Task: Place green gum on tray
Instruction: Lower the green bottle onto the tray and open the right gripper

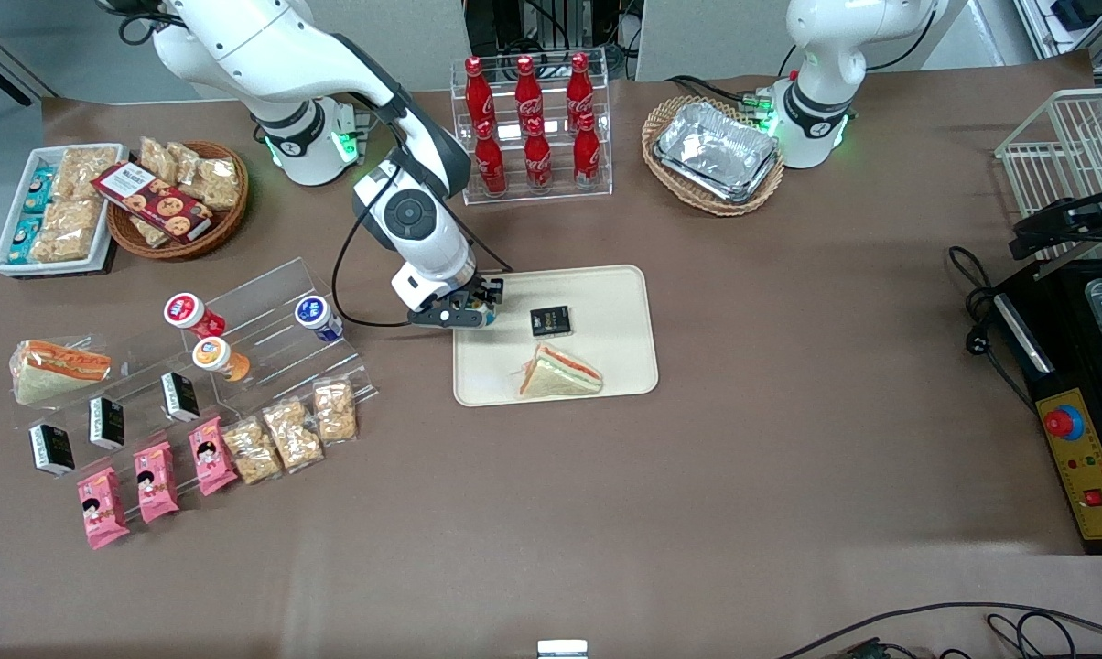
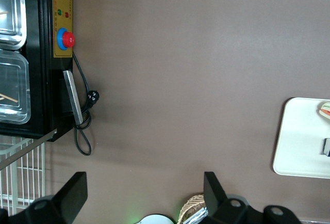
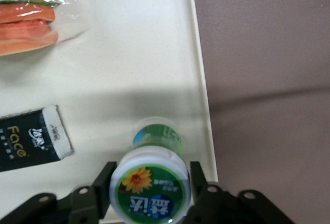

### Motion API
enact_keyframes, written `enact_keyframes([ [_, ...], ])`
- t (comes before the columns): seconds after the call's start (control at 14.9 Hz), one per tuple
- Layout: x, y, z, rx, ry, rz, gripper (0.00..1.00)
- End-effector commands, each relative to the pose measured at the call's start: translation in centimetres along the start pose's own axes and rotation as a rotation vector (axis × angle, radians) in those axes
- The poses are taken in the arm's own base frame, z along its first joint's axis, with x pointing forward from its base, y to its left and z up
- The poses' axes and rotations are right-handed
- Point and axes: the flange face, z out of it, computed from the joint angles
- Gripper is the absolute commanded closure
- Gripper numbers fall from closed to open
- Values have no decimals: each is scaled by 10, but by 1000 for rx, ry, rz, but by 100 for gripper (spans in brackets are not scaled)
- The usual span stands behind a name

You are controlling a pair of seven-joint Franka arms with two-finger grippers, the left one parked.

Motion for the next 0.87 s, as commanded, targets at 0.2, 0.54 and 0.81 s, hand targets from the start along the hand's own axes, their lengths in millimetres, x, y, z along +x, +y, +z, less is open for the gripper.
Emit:
enact_keyframes([
  [0.2,1,-3,2,6,25,30,0],
  [0.54,36,27,-43,7,84,-26,1],
  [0.81,66,84,-122,-63,82,-70,0],
])
